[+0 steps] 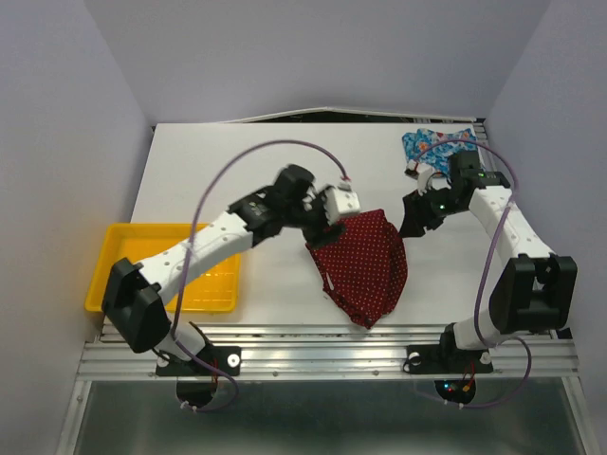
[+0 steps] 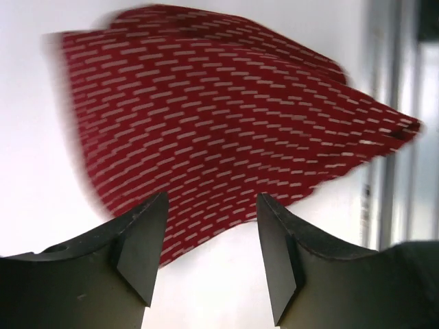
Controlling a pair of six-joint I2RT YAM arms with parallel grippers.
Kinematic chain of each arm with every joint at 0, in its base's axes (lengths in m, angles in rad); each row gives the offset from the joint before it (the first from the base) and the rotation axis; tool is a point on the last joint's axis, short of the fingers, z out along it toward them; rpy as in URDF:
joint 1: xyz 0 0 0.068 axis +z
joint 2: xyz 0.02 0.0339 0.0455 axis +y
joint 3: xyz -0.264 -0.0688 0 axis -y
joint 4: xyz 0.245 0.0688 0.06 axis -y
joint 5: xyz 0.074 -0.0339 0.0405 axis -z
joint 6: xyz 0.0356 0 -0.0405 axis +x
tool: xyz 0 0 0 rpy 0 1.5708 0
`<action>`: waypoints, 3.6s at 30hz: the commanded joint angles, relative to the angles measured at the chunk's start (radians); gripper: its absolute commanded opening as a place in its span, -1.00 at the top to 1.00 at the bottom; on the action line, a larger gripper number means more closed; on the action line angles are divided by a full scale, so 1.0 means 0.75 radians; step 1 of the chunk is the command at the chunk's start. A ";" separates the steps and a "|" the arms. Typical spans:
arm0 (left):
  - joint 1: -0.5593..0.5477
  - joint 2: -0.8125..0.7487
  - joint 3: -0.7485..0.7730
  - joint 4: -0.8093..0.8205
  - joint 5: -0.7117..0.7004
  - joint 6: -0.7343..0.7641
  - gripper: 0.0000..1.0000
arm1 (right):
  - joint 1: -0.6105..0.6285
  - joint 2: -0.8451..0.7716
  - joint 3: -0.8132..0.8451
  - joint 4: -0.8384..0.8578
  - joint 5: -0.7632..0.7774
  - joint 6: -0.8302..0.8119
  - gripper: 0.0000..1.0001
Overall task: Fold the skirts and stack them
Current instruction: Flatten the skirt out
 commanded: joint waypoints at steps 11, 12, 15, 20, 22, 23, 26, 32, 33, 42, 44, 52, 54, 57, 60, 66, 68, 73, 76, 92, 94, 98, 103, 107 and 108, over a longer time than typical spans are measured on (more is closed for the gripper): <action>0.591 0.019 -0.238 0.105 0.018 0.160 -0.45 | 0.677 -0.176 -0.330 0.327 0.331 0.245 -0.51; 0.591 0.023 -0.252 0.127 0.022 0.198 -0.47 | 0.677 -0.143 -0.323 0.348 0.335 0.255 -0.51; 0.583 0.068 -0.301 0.230 -0.019 0.229 -0.47 | 0.677 -0.010 -0.334 0.487 0.494 0.288 -0.47; 0.561 0.123 -0.322 0.354 -0.001 0.219 -0.47 | 0.598 0.180 -0.268 0.651 0.609 0.233 -0.41; 0.538 0.125 -0.340 0.399 0.020 0.209 -0.48 | 0.571 0.229 -0.219 0.710 0.601 0.194 -0.41; 0.530 0.127 -0.346 0.432 0.026 0.201 -0.48 | 0.555 0.258 -0.199 0.724 0.599 0.186 -0.41; 0.503 0.166 -0.322 0.451 0.062 0.089 -0.48 | 0.542 0.313 -0.084 0.708 0.599 0.190 -0.36; 0.518 0.213 -0.326 0.563 0.185 -0.316 -0.44 | 0.542 0.178 -0.015 0.547 0.518 0.222 -0.31; 0.520 0.209 -0.344 0.594 0.189 -0.426 -0.44 | 0.542 0.146 -0.009 0.518 0.511 0.224 -0.31; 0.624 0.240 -0.395 0.770 0.275 -0.863 -0.41 | 0.654 -0.106 -0.041 0.330 0.517 0.237 -0.04; 0.634 0.227 -0.401 0.780 0.296 -0.904 -0.40 | 0.740 -0.110 -0.084 0.362 0.568 0.247 0.01; 0.710 0.203 -0.436 0.762 0.308 -0.982 -0.41 | 0.992 -0.059 -0.209 0.422 0.814 0.284 0.03; 0.710 0.213 -0.430 0.760 0.300 -0.977 -0.41 | 1.004 -0.037 -0.213 0.418 0.849 0.282 0.03; 0.712 0.227 -0.418 0.760 0.290 -0.973 -0.41 | 1.039 -0.012 -0.223 0.395 0.886 0.280 0.04; 0.712 0.256 -0.406 0.760 0.284 -0.965 -0.41 | 1.039 -0.012 -0.254 0.387 0.941 0.271 0.04; 0.712 0.303 -0.371 0.760 0.265 -0.951 -0.41 | 1.039 -0.022 -0.307 0.381 0.988 0.259 0.05; 0.712 0.325 -0.355 0.766 0.251 -0.949 -0.41 | 1.039 -0.024 -0.319 0.385 0.996 0.257 0.07; 0.710 0.395 -0.287 0.790 0.253 -0.935 -0.42 | 1.039 -0.022 -0.340 0.409 1.023 0.261 0.26; 0.702 0.454 -0.238 0.811 0.263 -0.932 -0.42 | 1.039 -0.022 -0.334 0.416 1.043 0.265 0.46; 0.677 0.577 -0.275 1.007 0.306 -1.176 -0.42 | 0.966 -0.139 -0.043 0.671 1.383 0.365 0.99; 0.675 0.563 -0.291 1.019 0.304 -1.204 -0.43 | 0.953 -0.137 0.006 0.671 1.399 0.378 0.99; 0.669 0.561 -0.305 1.038 0.306 -1.245 -0.46 | 0.953 -0.139 0.096 0.669 1.403 0.396 0.99; 0.647 0.595 -0.307 1.042 0.290 -1.260 -0.46 | 0.941 -0.139 0.124 0.669 1.411 0.392 0.99; 0.642 0.626 -0.301 1.044 0.245 -1.274 -0.42 | 0.927 -0.147 0.145 0.671 1.419 0.386 0.99; 0.642 0.630 -0.295 1.042 0.235 -1.276 -0.42 | 0.913 -0.147 0.155 0.669 1.415 0.386 0.99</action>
